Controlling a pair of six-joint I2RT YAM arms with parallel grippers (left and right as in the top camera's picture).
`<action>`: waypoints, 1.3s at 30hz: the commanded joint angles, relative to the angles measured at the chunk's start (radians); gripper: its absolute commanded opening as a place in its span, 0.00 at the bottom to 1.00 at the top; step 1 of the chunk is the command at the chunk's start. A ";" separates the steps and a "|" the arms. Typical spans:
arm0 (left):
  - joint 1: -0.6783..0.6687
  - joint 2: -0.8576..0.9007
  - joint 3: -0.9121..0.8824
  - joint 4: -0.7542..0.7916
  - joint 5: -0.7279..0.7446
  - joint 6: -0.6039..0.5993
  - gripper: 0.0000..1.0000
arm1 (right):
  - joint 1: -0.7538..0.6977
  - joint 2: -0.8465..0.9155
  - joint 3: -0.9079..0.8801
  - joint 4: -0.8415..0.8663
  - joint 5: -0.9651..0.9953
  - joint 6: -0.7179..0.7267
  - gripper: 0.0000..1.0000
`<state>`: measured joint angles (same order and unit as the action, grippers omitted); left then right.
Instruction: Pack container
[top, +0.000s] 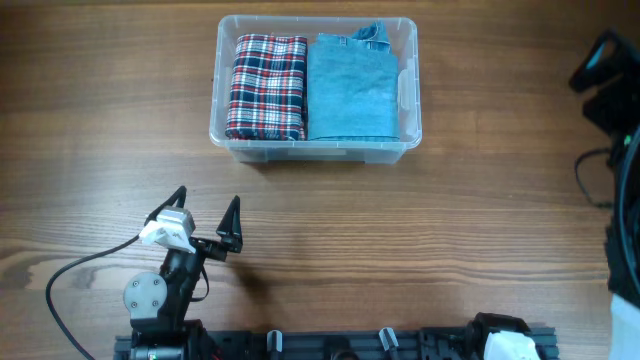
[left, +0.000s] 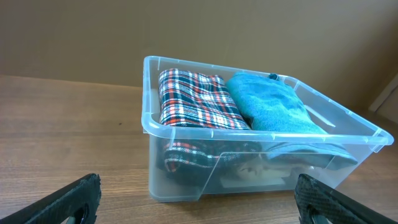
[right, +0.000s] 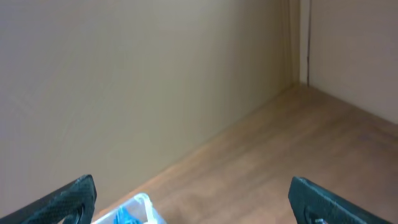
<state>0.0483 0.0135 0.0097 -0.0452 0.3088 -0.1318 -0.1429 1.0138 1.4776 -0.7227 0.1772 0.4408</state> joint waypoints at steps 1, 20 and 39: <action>0.008 -0.011 -0.004 -0.001 0.005 0.023 1.00 | 0.013 -0.049 -0.005 -0.084 0.017 0.004 1.00; 0.008 -0.011 -0.004 -0.001 0.005 0.023 1.00 | 0.132 -0.532 -0.859 0.476 -0.053 -0.027 1.00; 0.008 -0.011 -0.004 -0.002 0.005 0.023 1.00 | 0.132 -0.913 -1.403 0.836 -0.205 -0.153 1.00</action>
<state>0.0483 0.0135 0.0097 -0.0456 0.3092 -0.1318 -0.0158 0.1459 0.1005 0.1055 -0.0025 0.2893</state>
